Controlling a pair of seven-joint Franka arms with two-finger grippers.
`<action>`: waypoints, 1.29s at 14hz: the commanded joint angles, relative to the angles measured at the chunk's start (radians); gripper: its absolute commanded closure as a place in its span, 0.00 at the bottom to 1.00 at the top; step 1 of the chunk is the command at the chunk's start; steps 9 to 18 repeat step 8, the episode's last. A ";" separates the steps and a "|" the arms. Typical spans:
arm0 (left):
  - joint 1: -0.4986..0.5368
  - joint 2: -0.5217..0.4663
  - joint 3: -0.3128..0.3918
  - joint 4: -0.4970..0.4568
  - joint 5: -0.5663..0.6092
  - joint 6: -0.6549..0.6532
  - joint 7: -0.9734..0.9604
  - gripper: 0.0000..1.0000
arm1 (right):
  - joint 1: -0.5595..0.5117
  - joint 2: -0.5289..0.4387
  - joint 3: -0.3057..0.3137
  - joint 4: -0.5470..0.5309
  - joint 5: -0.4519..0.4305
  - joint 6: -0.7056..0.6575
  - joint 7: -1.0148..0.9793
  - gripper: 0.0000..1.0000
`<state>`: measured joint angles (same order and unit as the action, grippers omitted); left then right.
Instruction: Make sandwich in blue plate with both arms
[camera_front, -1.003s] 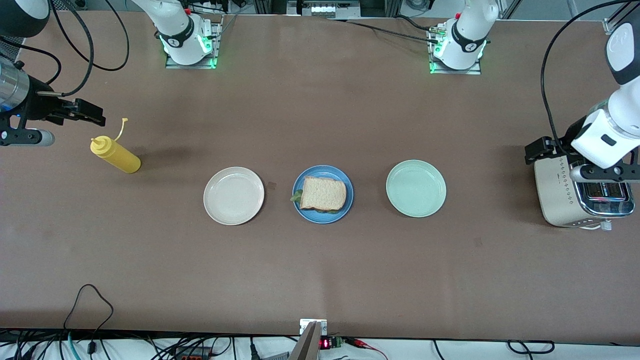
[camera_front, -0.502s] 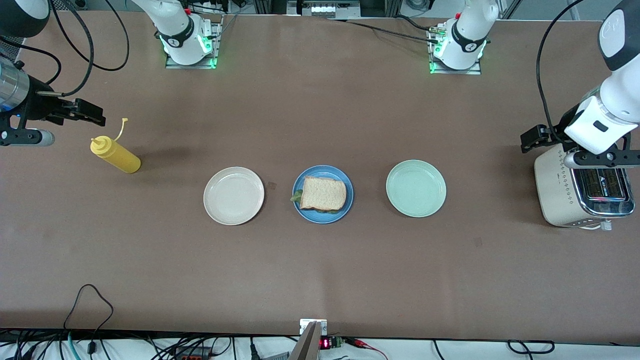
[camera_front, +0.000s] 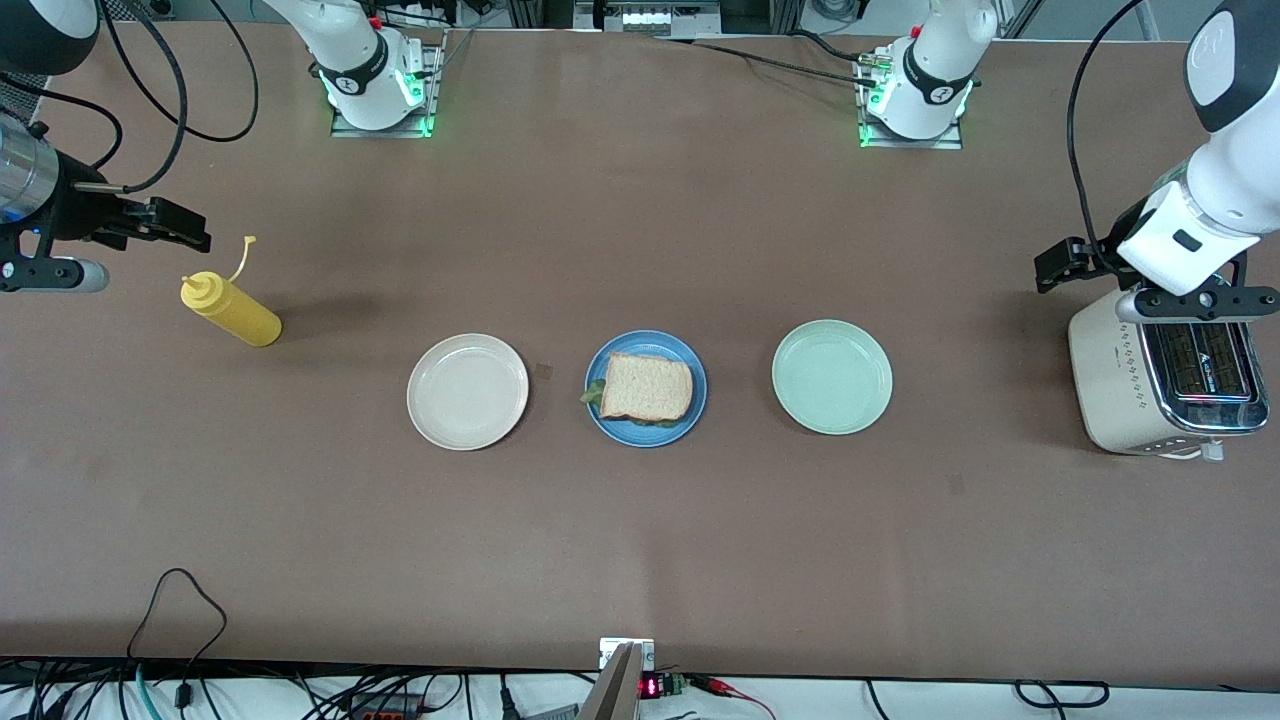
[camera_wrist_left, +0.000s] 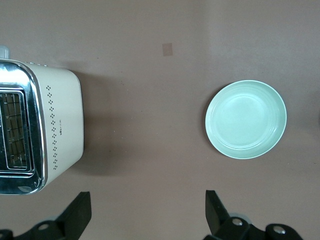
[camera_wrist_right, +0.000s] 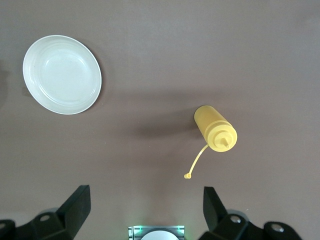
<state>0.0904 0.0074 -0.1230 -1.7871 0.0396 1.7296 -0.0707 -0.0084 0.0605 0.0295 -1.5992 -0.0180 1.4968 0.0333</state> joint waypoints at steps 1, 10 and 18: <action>0.015 -0.029 -0.013 -0.029 -0.004 0.016 0.008 0.00 | -0.001 -0.021 0.000 -0.018 -0.002 -0.001 -0.009 0.00; 0.015 -0.026 -0.013 -0.026 -0.004 0.016 0.009 0.00 | -0.005 -0.013 -0.003 -0.013 -0.002 0.010 -0.010 0.00; 0.015 -0.026 -0.013 -0.026 -0.004 0.016 0.009 0.00 | -0.005 -0.013 -0.003 -0.013 -0.002 0.010 -0.010 0.00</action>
